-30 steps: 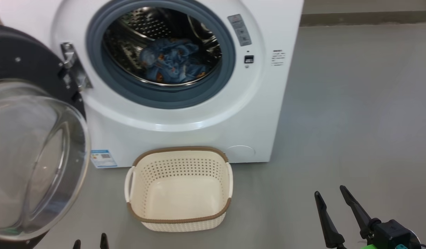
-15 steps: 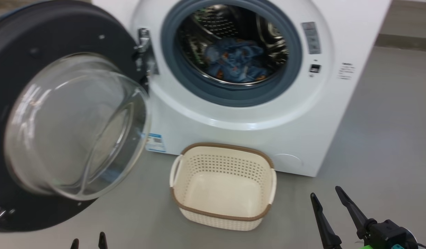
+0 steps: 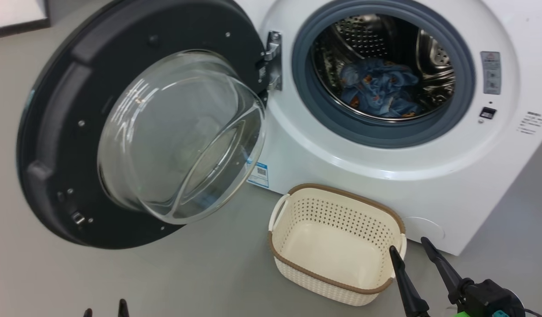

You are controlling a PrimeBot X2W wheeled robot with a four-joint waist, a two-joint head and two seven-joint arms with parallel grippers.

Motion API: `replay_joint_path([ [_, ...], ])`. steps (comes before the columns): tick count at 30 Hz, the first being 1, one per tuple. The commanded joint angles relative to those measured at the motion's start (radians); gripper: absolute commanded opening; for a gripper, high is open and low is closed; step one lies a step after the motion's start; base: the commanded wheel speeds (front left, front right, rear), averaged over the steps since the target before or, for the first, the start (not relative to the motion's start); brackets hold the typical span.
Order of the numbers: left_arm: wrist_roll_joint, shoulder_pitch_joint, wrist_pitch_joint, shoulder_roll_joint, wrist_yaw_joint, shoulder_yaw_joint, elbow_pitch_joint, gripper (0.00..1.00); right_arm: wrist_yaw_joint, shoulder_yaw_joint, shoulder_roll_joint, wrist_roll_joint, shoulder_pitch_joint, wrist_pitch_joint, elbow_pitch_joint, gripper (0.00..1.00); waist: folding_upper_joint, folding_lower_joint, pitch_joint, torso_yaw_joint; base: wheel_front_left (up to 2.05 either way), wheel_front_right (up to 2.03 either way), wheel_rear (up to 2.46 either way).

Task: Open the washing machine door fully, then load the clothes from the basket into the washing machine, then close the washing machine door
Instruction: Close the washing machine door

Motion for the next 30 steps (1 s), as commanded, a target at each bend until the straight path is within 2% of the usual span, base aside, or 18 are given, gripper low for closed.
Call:
replay_joint_path([
  [1, -0.001, -0.019, -0.006, 0.003, 0.005, 0.036, -0.032, 1.00, 0.002, 0.032, -0.013, -0.005, -0.055, -0.005, -0.019, 1.00, -0.0001, 0.0000, 0.009, 0.023, 0.00, 0.00, 0.00],
  [13, -0.030, -0.004, -0.006, 0.003, 0.033, 0.047, -0.070, 1.00, 0.002, 0.058, -0.024, 0.002, -0.087, -0.005, 0.001, 1.00, -0.0001, 0.0000, 0.026, 0.035, 0.00, 0.00, 0.00],
  [14, -0.037, -0.002, -0.006, 0.003, 0.034, 0.048, -0.070, 0.64, 0.002, 0.059, -0.024, 0.003, -0.088, -0.005, 0.002, 1.00, -0.0001, 0.0000, 0.026, 0.034, 0.00, 0.00, 0.00],
  [15, -0.042, -0.001, -0.006, 0.003, 0.036, 0.050, -0.071, 0.22, 0.002, 0.060, -0.024, 0.003, -0.089, -0.005, 0.002, 1.00, -0.0001, 0.0000, 0.026, 0.034, 0.00, 0.00, 0.00],
  [16, -0.049, -0.001, -0.006, 0.003, 0.036, 0.052, -0.072, 0.00, 0.002, 0.060, -0.024, 0.003, -0.089, -0.005, 0.002, 1.00, -0.0001, 0.0000, 0.026, 0.034, 0.00, 0.00, 0.00],
  [21, -0.086, -0.003, -0.006, 0.003, 0.041, 0.074, -0.086, 0.00, 0.002, 0.059, -0.023, 0.005, -0.085, -0.005, 0.001, 1.00, -0.0001, 0.0000, 0.026, 0.035, 0.00, 0.00, 0.00],
  [25, -0.190, -0.010, -0.006, 0.003, 0.040, 0.123, -0.099, 0.00, 0.002, 0.057, -0.021, 0.004, -0.080, -0.005, -0.001, 1.00, -0.0001, 0.0000, 0.028, 0.036, 0.00, 0.00, 0.00],
  [30, -0.392, -0.051, -0.006, 0.003, 0.032, 0.254, -0.138, 0.00, 0.002, 0.053, -0.020, 0.002, -0.075, -0.005, -0.002, 1.00, -0.0001, 0.0000, 0.034, 0.041, 0.00, 0.00, 0.00],
])
